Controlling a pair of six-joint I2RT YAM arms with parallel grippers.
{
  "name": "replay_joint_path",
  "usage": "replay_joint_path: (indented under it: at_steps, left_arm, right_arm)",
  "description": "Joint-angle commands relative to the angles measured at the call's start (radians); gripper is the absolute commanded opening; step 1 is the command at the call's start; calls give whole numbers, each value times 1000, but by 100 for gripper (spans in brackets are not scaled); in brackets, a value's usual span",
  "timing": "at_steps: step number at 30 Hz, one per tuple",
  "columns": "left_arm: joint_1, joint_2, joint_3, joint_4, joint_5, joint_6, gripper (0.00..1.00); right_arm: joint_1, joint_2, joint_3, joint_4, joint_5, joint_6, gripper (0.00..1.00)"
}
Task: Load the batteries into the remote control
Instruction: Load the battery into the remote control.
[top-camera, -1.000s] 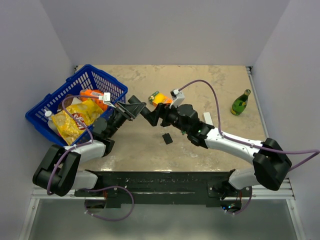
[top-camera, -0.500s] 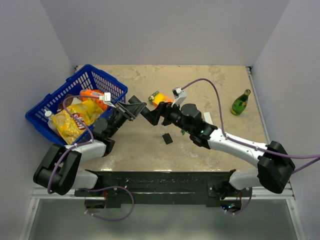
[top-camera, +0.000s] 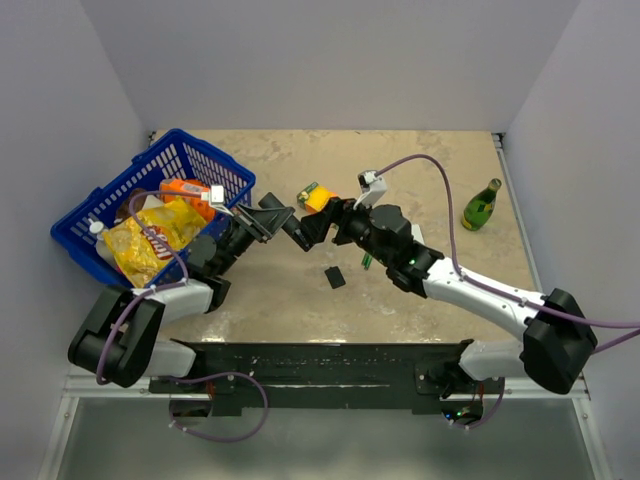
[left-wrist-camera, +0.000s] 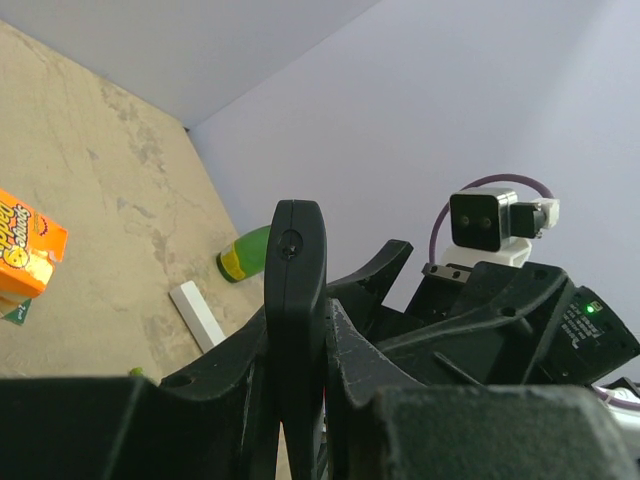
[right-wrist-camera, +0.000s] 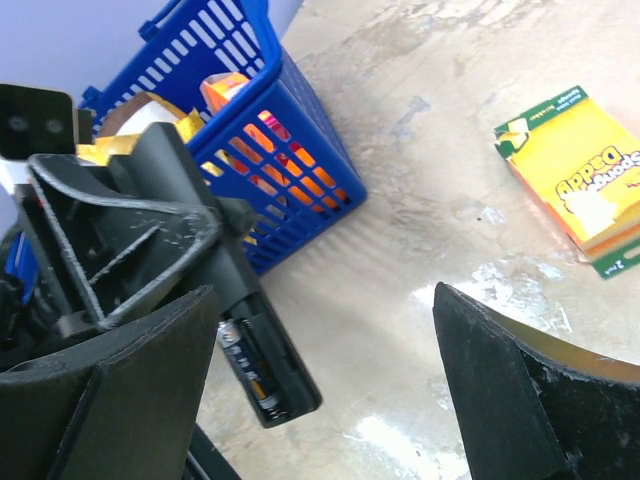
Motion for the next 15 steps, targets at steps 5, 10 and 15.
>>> replay_joint_path:
  at_steps: [5,10,15]
  left_arm:
    - [-9,-35,5,178,7,-6,0]
    - [-9,-38,7,178,7,-7,0]
    - [-9,-38,13,172,4,-9,0]
  right_arm:
    - [-10,20,-6,5,-9,-38,90]
    - [-8,33,-6,10,-35,-43,90]
    - [-10,35,-7,19,-58,-49,90]
